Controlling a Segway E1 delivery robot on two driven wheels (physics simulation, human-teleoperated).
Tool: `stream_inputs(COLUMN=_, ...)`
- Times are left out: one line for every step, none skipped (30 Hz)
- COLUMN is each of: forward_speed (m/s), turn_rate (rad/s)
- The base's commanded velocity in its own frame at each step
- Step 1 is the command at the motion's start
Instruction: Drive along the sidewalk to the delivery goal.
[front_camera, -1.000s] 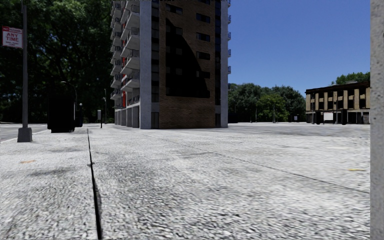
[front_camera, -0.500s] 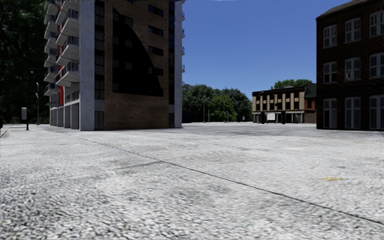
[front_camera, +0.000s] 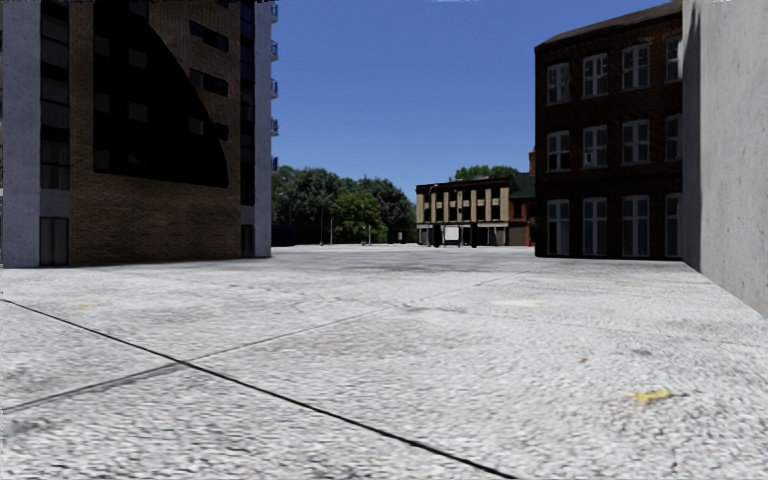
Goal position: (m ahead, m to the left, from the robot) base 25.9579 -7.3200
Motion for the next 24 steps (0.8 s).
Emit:
stream_inputs(forward_speed=2.0, turn_rate=-0.54)
stream_inputs(forward_speed=2.0, turn_rate=-0.54)
stream_inputs(forward_speed=2.0, turn_rate=-0.53)
stream_inputs(forward_speed=2.0, turn_rate=-0.51)
stream_inputs(forward_speed=2.0, turn_rate=-0.48)
stream_inputs(forward_speed=2.0, turn_rate=-0.48)
stream_inputs(forward_speed=2.0, turn_rate=-0.43)
stream_inputs(forward_speed=2.0, turn_rate=-0.41)
stream_inputs(forward_speed=2.0, turn_rate=-0.4)
stream_inputs(forward_speed=2.0, turn_rate=-0.4)
stream_inputs(forward_speed=2.0, turn_rate=-0.4)
stream_inputs(forward_speed=2.0, turn_rate=-0.4)
stream_inputs(forward_speed=2.0, turn_rate=0.0)
stream_inputs(forward_speed=2.0, turn_rate=0.0)
stream_inputs(forward_speed=2.0, turn_rate=0.0)
stream_inputs(forward_speed=2.0, turn_rate=0.0)
stream_inputs(forward_speed=2.0, turn_rate=0.0)
stream_inputs(forward_speed=2.0, turn_rate=0.0)
stream_inputs(forward_speed=2.0, turn_rate=0.0)
stream_inputs(forward_speed=2.0, turn_rate=0.0)
stream_inputs(forward_speed=2.0, turn_rate=0.0)
stream_inputs(forward_speed=2.0, turn_rate=0.0)
stream_inputs(forward_speed=2.0, turn_rate=0.0)
stream_inputs(forward_speed=2.0, turn_rate=0.0)
